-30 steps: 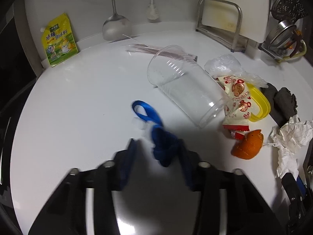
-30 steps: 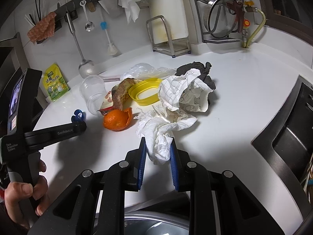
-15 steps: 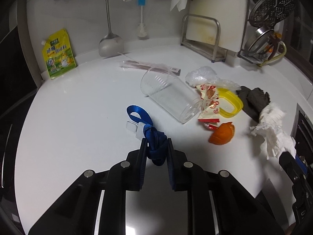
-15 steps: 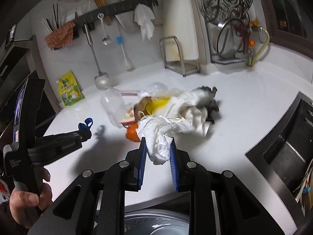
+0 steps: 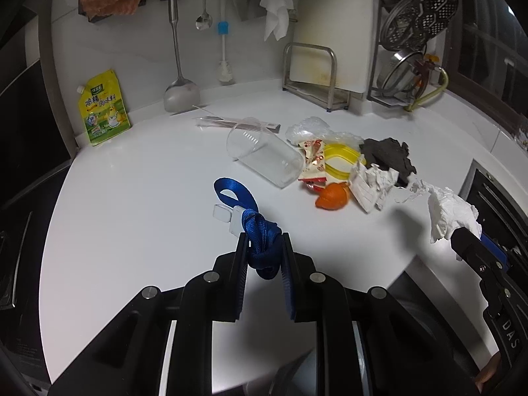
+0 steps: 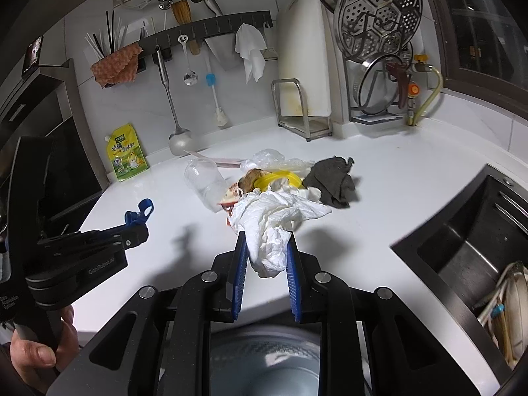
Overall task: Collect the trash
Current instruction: 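Carry the white tissue in the right tool over the bin while the left tool carries the blue strap there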
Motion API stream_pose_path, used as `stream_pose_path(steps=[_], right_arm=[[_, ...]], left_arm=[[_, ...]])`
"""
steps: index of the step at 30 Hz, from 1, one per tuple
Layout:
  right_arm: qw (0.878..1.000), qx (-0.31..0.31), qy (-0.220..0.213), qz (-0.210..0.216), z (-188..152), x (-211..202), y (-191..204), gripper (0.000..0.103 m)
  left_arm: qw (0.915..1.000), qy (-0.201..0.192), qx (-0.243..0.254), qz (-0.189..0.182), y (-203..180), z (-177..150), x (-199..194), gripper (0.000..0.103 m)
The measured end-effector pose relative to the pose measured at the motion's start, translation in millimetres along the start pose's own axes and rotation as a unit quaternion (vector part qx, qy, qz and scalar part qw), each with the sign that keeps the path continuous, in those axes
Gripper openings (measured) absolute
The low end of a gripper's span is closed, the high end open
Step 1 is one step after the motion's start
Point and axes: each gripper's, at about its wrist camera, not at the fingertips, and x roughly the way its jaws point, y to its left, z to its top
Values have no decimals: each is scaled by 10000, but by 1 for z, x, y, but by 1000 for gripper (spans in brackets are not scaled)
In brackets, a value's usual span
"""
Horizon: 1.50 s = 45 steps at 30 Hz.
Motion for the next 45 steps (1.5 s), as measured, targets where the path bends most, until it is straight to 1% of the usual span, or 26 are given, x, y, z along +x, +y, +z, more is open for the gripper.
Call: stream_pose_path(steps=[5,16,22,28,34,39,45], right_arm=[[9999,64,90,-78,-19,-20,-1,22],[9996,25,143,-223,-60,-73,4,22],[9991,43,271,-324,-83,-91,4,22],[9986,64,383,-349,-102,-101,4,22],[9981,99,478,-389,-115,-103,2,22],[9966,176,685,-421,-128,-95,-3,22],[9954,244,860,-341,-134,-84,-6,22]], left_arm=[[9999,-61,72,-42,-8,-20,-23,19],[9994,-228,213,-181,-29,-62,-74,19],[9993,-228,200,-217,-32,-83,-90,19],[9992,-95,201,-324,-36,-107,-94,19],[9984,3,231,-508,-40,-118,-94,20],[9981,129,294,-530,-45,-129,-85,20],[9964,356,295,-706,-48,-138,-67,22]])
